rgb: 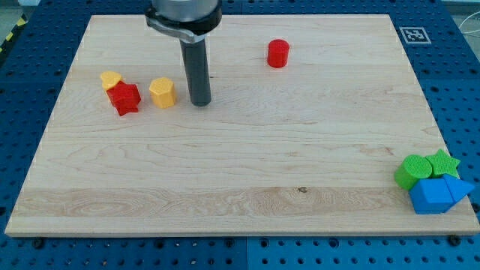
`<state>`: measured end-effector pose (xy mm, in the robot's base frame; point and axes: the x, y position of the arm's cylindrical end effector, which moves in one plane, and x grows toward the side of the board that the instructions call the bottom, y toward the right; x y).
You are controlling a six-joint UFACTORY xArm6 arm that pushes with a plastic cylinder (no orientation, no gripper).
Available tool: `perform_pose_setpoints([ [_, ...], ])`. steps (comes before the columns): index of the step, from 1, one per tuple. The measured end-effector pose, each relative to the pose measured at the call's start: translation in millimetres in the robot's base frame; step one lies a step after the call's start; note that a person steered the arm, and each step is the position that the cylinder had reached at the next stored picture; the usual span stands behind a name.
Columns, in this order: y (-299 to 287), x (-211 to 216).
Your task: Move the red circle closer to the group of blocks
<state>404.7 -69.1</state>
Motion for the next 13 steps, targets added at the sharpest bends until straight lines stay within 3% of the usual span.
perform_pose_setpoints([
  [1,-21,-19],
  [4,-102,-7],
  [5,-98,-28],
  [7,-66,-112],
  [9,82,-183],
  [10,177,-189],
  [11,234,-163],
  [12,235,-134],
  [13,235,-132],
])
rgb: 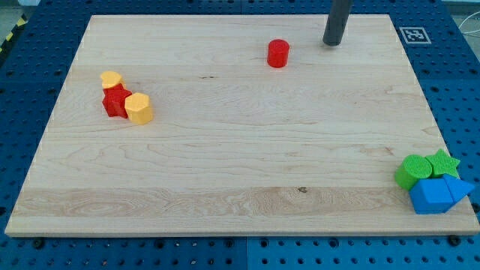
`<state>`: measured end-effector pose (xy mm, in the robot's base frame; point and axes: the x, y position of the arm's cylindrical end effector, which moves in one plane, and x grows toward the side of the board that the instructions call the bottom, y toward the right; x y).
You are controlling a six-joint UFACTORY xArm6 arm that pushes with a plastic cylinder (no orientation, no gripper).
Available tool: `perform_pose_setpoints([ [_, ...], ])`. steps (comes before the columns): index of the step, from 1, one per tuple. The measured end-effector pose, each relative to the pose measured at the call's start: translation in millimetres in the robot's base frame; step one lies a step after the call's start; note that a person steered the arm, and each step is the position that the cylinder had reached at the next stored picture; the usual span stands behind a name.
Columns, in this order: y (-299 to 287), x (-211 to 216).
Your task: Move the red circle closer to the group of blocks
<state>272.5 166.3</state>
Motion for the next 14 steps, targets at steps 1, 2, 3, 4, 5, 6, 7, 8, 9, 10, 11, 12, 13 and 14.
perform_pose_setpoints([
  [1,0,1],
  [2,-2,17],
  [3,-29,31],
  [4,-64,31],
  [5,-93,34],
  [6,-120,53],
  [7,-149,66],
  [8,-161,64],
  [9,-161,62],
  [10,-161,51],
  [11,-164,39],
  [12,-190,44],
  [13,-229,69],
  [14,-267,91],
])
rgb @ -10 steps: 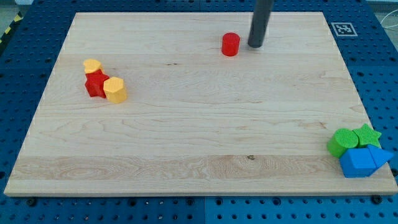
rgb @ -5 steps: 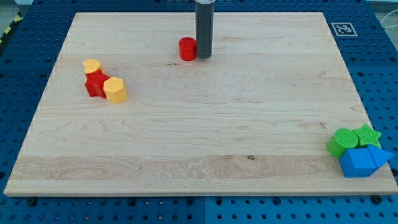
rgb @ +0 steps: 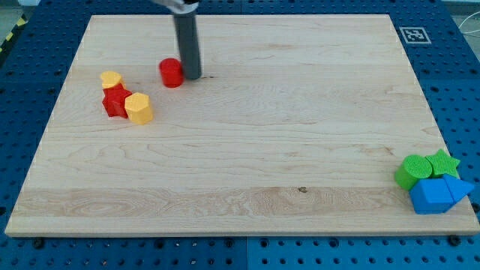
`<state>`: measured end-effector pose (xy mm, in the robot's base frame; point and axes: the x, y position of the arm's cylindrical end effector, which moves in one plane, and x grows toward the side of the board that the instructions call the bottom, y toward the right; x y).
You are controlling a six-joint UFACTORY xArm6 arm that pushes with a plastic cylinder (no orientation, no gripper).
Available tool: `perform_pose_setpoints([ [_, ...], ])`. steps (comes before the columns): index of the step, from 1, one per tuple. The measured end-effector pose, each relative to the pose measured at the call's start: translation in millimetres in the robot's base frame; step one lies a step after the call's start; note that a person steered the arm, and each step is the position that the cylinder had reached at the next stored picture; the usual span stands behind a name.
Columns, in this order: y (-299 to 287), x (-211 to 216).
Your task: Move the red circle closer to the group of blocks
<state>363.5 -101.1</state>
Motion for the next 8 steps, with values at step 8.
perform_pose_setpoints([
  [8,-66,-25],
])
